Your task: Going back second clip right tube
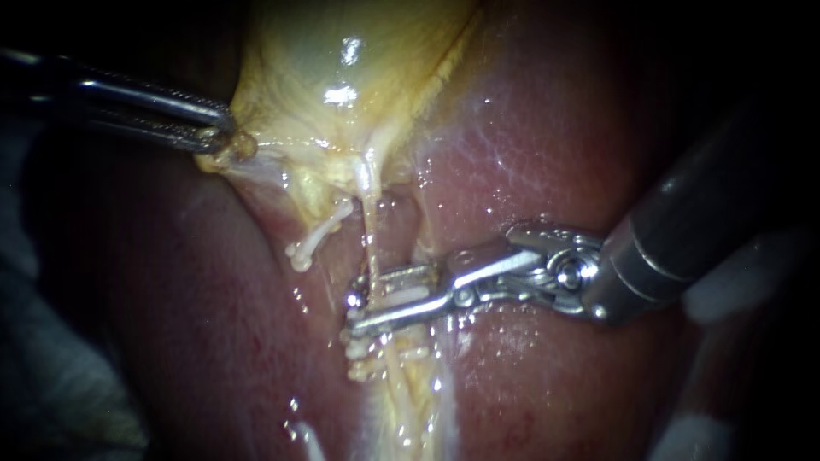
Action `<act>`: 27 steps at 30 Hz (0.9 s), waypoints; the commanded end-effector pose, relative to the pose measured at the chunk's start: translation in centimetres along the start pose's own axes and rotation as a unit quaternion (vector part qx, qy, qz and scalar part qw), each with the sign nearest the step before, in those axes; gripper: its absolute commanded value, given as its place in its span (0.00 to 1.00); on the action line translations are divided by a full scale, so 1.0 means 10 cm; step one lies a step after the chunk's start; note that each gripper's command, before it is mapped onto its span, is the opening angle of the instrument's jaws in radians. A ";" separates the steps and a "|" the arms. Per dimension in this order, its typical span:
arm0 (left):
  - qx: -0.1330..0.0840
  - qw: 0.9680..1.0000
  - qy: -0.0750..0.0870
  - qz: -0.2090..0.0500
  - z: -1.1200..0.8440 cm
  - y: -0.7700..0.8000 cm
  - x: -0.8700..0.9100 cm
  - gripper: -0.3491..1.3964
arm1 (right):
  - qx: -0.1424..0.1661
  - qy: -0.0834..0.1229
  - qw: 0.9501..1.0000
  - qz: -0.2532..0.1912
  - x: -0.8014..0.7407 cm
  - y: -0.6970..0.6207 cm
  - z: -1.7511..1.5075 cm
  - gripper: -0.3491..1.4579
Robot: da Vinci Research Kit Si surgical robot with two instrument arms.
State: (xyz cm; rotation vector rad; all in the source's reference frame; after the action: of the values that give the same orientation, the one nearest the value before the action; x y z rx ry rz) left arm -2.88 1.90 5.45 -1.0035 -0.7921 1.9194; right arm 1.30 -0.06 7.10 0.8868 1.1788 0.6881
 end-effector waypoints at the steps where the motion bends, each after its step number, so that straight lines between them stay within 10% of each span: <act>1: 0.000 1.000 0.000 0.000 0.000 0.000 0.000 0.00 | -0.004 0.003 1.000 -0.004 0.000 0.001 -0.003 0.46; 6: 0.000 1.000 0.000 0.000 0.000 0.000 0.000 0.00 | 0.008 -0.005 1.000 -0.028 -0.002 0.000 -0.010 0.46; 18: 0.000 1.000 0.000 0.000 -0.001 0.000 -0.001 0.00 | 0.077 -0.037 0.993 -0.081 0.016 -0.059 -0.029 0.46; 27: 0.001 1.000 0.000 0.000 -0.001 0.000 0.000 0.00 | 0.085 -0.041 0.992 -0.085 0.015 -0.064 -0.028 0.46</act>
State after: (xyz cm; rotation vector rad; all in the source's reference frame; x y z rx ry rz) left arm -2.87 1.90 5.45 -1.0041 -0.7906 1.9200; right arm 1.08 -0.19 6.42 0.9328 1.2384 0.4108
